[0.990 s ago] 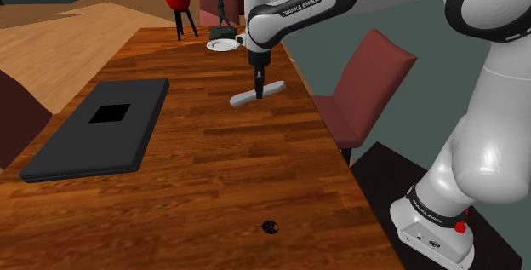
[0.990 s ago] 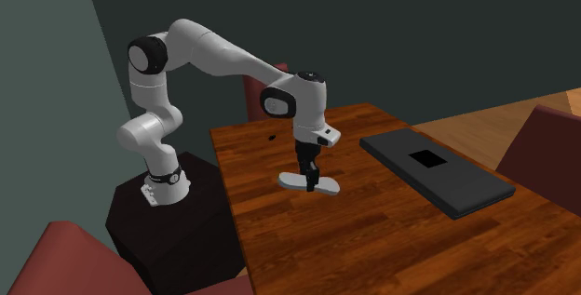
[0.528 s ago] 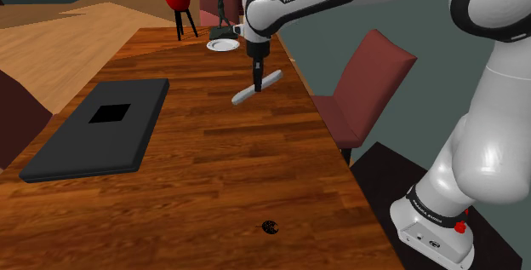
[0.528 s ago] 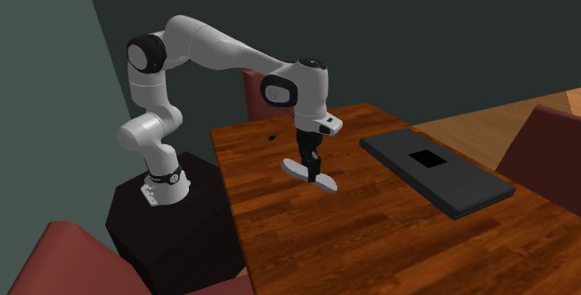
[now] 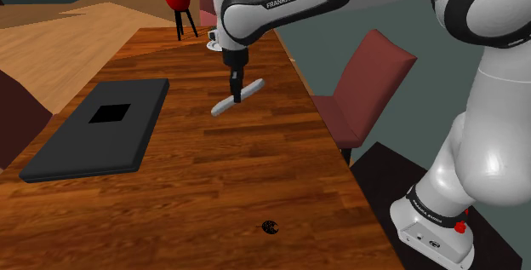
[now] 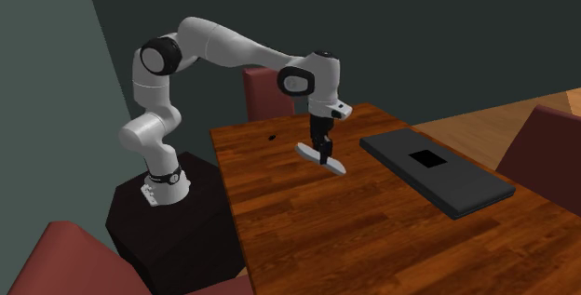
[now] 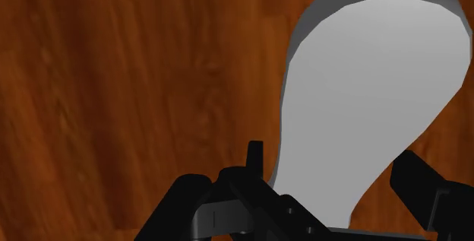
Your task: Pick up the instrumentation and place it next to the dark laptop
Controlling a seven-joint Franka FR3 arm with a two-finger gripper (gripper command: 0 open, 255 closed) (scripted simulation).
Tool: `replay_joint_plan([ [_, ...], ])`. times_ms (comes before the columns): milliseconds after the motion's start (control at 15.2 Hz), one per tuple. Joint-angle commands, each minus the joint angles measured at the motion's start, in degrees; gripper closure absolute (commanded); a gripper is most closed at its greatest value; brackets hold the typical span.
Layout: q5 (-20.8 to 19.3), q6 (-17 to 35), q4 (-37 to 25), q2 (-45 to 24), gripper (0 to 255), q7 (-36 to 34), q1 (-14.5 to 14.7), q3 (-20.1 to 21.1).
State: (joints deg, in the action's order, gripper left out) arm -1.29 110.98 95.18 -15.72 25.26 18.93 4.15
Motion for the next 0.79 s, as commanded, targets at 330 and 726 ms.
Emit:
replay_joint_plan([
  [330, -1.5, -3.0, -9.6, -6.8, 255, -8.6, 5.9, 2.5],
  [726, -3.0, -7.4, -22.0, -14.8, 255, -15.0, 11.4, 3.9],
])
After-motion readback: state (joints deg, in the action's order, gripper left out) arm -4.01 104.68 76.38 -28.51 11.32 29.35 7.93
